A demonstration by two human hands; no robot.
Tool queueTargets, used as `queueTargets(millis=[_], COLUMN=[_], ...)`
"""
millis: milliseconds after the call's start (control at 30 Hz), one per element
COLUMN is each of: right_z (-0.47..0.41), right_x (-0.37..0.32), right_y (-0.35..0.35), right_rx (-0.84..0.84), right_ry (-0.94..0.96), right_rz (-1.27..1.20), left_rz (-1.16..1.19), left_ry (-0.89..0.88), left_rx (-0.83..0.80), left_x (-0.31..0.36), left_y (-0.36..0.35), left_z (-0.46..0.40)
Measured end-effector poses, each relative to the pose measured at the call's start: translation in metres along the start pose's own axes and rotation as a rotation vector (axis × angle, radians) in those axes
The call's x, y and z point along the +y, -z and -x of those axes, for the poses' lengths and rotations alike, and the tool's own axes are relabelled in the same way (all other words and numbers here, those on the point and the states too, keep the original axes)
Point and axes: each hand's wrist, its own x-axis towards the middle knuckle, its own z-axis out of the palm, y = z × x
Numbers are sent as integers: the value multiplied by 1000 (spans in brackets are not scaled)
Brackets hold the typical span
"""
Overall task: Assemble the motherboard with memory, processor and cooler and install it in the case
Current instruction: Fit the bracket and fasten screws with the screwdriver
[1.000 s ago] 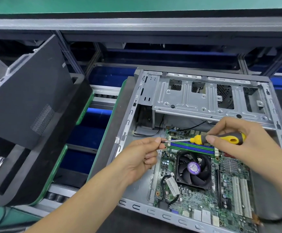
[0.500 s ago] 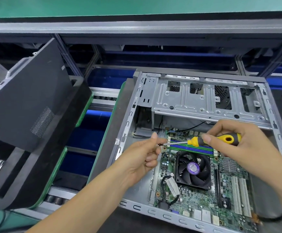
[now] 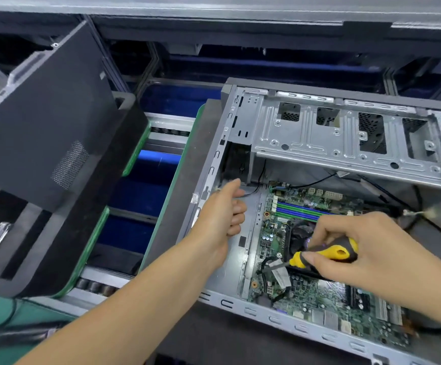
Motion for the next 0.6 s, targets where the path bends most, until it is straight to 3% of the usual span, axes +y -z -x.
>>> queueTargets(millis=[233,600], right_z=[-12,-30], right_x=[-10,-20], right_y=[-24,-38], right_rx=[-143,-146], right_ry=[73,112], right_rz=[201,422], left_rz=[21,19], left_ry=[9,14], left_rx=[-63,-94], left_x=[1,5], left_y=[0,-1], left_z=[-1,3])
